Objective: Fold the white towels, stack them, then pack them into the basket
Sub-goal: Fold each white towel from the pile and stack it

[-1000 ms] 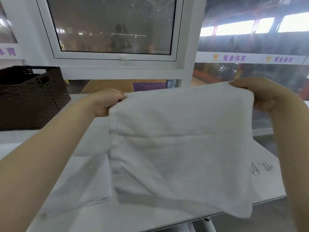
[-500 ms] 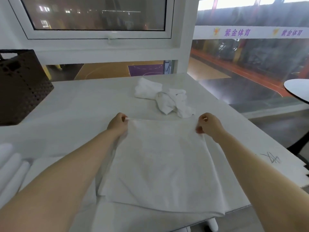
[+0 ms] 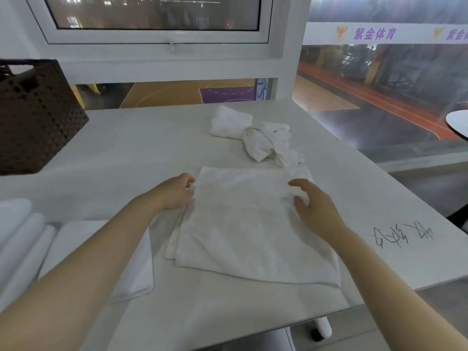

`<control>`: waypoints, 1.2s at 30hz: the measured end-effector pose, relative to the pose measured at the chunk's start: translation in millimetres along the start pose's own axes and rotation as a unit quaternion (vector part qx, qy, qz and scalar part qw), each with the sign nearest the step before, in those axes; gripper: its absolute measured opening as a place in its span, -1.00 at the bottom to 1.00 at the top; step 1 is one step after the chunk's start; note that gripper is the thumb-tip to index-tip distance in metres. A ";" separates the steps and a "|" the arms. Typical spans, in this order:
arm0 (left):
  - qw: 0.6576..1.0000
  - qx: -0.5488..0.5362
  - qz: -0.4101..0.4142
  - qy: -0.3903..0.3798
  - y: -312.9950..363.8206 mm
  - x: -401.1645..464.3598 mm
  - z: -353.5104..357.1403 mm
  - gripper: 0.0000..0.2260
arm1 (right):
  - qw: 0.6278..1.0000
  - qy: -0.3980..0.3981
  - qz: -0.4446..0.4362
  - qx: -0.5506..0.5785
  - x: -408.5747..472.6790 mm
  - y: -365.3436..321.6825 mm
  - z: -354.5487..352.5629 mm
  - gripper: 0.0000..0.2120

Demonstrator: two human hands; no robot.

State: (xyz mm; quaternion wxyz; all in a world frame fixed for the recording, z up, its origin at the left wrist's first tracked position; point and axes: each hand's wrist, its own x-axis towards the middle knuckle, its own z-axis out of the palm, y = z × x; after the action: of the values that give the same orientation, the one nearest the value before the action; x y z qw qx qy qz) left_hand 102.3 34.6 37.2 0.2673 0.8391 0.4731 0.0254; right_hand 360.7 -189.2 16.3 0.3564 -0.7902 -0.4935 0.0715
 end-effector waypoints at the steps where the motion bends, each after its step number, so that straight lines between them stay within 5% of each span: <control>1: 1.000 0.025 -0.002 -0.016 -0.8 -13.2 0.0 -0.58 | 1.000 -0.008 -0.023 0.001 -10.3 -10.5 6.2 -0.69; 9: 0.997 0.074 -0.020 0.018 -12.9 -111.6 26.7 -0.81 | 0.965 -0.159 -0.211 -0.004 -80.3 -101.2 94.5 -0.71; 13: 0.990 0.097 0.033 0.097 -35.0 -134.3 59.5 -0.86 | 0.950 -0.134 -0.268 -0.086 -90.5 -115.3 127.2 -0.68; 18: 0.963 0.116 0.120 0.211 -47.6 -160.4 87.5 -0.78 | 0.928 -0.055 -0.310 -0.200 -93.7 -118.1 141.3 -0.89; 20: 0.952 0.131 0.117 0.250 -49.7 -166.2 90.1 -0.78 | 0.922 -0.051 -0.307 -0.231 -92.6 -120.6 142.2 -0.79; 23: 0.944 0.147 0.111 0.273 -54.0 -164.6 92.1 -0.75 | 0.942 -0.048 -0.262 -0.202 -85.7 -128.1 129.8 -0.83; 29: 0.927 0.196 0.130 0.292 -53.6 -151.9 91.6 -0.76 | 0.992 -0.109 -0.004 0.068 -56.6 -134.1 100.0 -0.69; 33: 0.923 0.193 0.141 0.302 -51.2 -148.5 88.5 -0.78 | 0.938 -0.063 0.187 0.285 -41.9 -127.1 96.0 -0.71; 36: 0.909 0.170 0.170 0.339 -50.0 -156.3 88.4 -0.87 | 0.909 0.015 0.214 0.358 -38.6 -128.0 89.2 -0.73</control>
State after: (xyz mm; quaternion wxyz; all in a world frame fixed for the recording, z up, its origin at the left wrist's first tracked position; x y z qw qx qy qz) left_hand 3.3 -108.7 -29.1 -0.0643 0.8803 0.3827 0.2729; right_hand 206.5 -144.3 22.6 0.5990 -0.6970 -0.2481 0.3064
